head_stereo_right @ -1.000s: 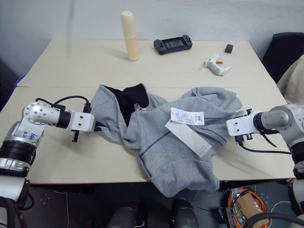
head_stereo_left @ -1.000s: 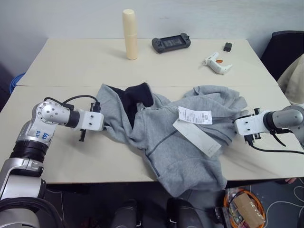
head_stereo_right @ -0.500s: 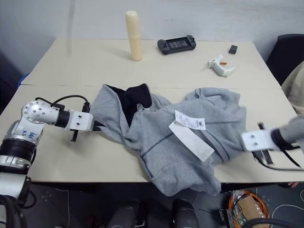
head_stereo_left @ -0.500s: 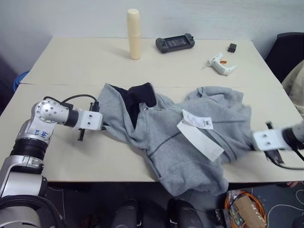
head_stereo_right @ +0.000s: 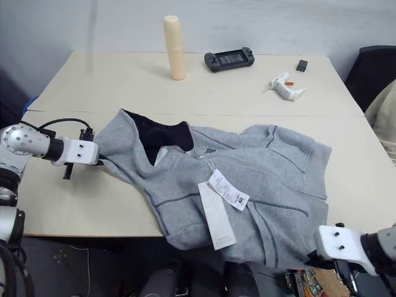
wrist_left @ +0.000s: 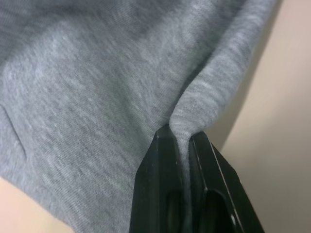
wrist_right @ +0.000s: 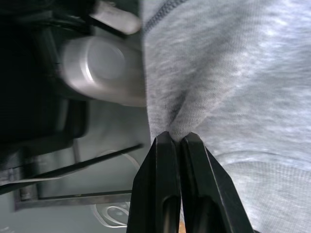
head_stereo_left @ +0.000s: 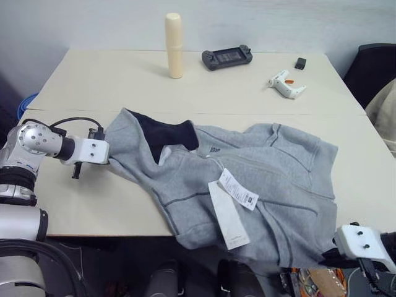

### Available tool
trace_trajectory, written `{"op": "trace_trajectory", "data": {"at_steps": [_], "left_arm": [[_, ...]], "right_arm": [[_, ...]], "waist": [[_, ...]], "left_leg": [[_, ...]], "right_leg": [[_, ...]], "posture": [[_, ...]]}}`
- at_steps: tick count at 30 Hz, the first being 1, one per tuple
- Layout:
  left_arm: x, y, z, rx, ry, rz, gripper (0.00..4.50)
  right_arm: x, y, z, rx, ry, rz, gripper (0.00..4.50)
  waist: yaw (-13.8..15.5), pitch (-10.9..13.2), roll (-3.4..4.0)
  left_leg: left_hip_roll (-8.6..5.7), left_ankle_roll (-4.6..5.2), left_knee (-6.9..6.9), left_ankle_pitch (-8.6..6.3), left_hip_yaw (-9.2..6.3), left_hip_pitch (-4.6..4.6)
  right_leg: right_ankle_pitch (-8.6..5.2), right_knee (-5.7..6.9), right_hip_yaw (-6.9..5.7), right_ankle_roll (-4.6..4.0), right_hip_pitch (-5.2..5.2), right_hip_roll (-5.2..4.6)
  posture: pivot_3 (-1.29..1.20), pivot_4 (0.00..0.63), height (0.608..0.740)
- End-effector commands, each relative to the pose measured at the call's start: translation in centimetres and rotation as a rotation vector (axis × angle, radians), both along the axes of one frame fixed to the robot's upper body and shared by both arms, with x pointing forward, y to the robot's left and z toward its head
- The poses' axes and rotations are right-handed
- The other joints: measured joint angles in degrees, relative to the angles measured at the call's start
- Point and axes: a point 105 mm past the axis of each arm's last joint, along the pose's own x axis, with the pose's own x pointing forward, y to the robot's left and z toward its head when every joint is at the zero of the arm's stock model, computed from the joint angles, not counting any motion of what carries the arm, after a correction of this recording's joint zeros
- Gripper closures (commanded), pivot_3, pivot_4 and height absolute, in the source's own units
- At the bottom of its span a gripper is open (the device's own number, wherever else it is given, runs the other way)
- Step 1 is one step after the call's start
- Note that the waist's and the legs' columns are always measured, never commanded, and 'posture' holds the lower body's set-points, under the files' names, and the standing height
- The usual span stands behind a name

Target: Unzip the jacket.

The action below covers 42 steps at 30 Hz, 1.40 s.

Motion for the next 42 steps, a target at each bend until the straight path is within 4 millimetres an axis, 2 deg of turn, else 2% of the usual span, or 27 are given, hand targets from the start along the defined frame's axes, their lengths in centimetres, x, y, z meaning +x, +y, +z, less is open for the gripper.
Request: {"op": "trace_trajectory", "data": {"at_steps": [1, 5, 14, 19, 22, 24, 25, 32, 36, 38, 39, 42], "left_arm": [[-0.9, 1.7, 0.0, 0.029, 0.083, 0.062, 4.5], [-3.1, 2.9, -1.5, 0.037, 0.252, 0.078, 4.5], [-5.1, 6.3, -2.6, 0.127, 0.308, 0.193, 4.5], [-6.4, 6.8, -3.5, 0.094, 0.368, 0.216, 4.5], [-6.3, 6.6, -3.7, 0.063, 0.361, 0.221, 4.5], [-6.0, 6.2, -3.5, 0.028, 0.354, 0.223, 3.91], [-6.0, 6.0, -3.3, 0.011, 0.361, 0.221, 3.78], [-6.5, 5.1, -2.3, -0.107, 0.409, 0.209, 1.81], [-6.7, 4.2, -0.6, -0.208, 0.42, 0.195, 0.67], [-7.0, 3.5, 0.9, -0.238, 0.406, 0.179, 0.05], [-7.1, 2.9, 1.7, -0.259, 0.404, 0.164, 0.0], [-8.4, 0.5, 4.1, -0.33, 0.435, 0.102, 0.0]], "right_arm": [[0.8, -0.9, -0.3, -0.069, -0.088, -0.025, 4.46], [0.8, -2.2, -0.8, -0.127, -0.11, -0.038, 4.46], [1.5, -5.3, -0.8, -0.229, -0.153, -0.078, 4.46], [2.4, -6.0, -0.5, -0.237, -0.195, -0.098, 4.46], [3.1, -5.7, -0.3, -0.21, -0.229, -0.11, 4.46], [3.4, -5.3, -0.2, -0.187, -0.24, -0.126, 4.5], [3.5, -5.1, 0.0, -0.173, -0.24, -0.141, 4.26], [3.6, -3.2, 2.0, -0.106, -0.258, -0.145, 2.21], [3.2, -2.2, 3.9, -0.093, -0.284, -0.145, 0.95], [3.3, -1.7, 4.8, -0.093, -0.322, -0.144, 0.24], [3.3, -1.4, 5.2, -0.089, -0.341, -0.14, 0.05], [3.5, 0.6, 6.4, -0.023, -0.395, -0.128, 0.05]], "waist": [[-0.08, 0.0, 0.0], [-0.43, 0.0, 0.0], [-1.71, -0.01, 0.0], [-2.48, -0.02, 0.01], [-2.9, -0.05, 0.06], [-2.91, -0.08, 0.12], [-2.86, -0.09, 0.14], [-2.76, -0.09, 0.14], [-2.67, -0.07, 0.1], [-2.56, -0.05, 0.04], [-2.56, 0.01, -0.07], [-2.56, 0.0, -0.25]], "left_leg": [[0.0, 0.0, 0.0, 0.0, 0.03, 0.01], [0.05, -0.02, -0.01, 0.0, 0.1, 0.0], [0.1, -0.01, -0.04, 0.0, 0.23, 0.17], [0.12, -0.03, -0.21, -0.02, 0.54, 0.51], [0.15, -0.02, -0.33, -0.12, 0.8, 0.85], [0.19, 0.0, -0.33, -0.19, 1.01, 0.95], [0.19, 0.01, -0.33, -0.2, 1.06, 0.96], [0.2, 0.03, -0.24, -0.26, 1.17, 0.93], [0.22, 0.04, -0.19, -0.28, 1.17, 0.88], [0.22, 0.05, -0.14, -0.29, 1.15, 0.87], [0.22, 0.06, -0.14, -0.3, 1.13, 0.85], [0.24, 0.01, -0.12, -0.33, 1.01, 0.76]], "right_leg": [[0.0, 0.01, 0.03, 0.0, -0.03, 0.01], [-0.01, 0.06, 0.07, -0.01, -0.07, 0.23], [-0.01, 0.05, 0.25, -0.01, -0.05, 0.15], [-0.04, 0.05, 0.6, -0.06, -0.02, 0.12], [-0.07, 0.07, 0.73, -0.09, 0.09, 0.08], [-0.07, 0.13, 0.82, -0.09, 0.07, 0.08], [-0.07, 0.15, 0.85, -0.09, 0.05, 0.07], [-0.09, 0.44, 1.01, -0.13, -0.1, 0.05], [-0.09, 0.45, 1.19, -0.13, -0.12, 0.03], [-0.09, 0.46, 1.29, -0.13, -0.11, 0.02], [-0.09, 0.46, 1.33, -0.13, -0.11, 0.0], [-0.1, 0.49, 1.39, -0.13, -0.11, -0.02]], "posture": [[0.0, 0.15, 0.74], [0.0, 0.15, 0.74], [0.0, 0.15, 0.74], [0.0, 0.15, 0.74], [0.0, 0.15, 0.74], [0.0, 0.15, 0.74], [0.0, 0.15, 0.74], [0.0, 0.15, 0.74], [0.0, 0.15, 0.74], [0.0, 0.15, 0.74], [0.0, 0.15, 0.74], [0.0, 0.15, 0.74]]}}
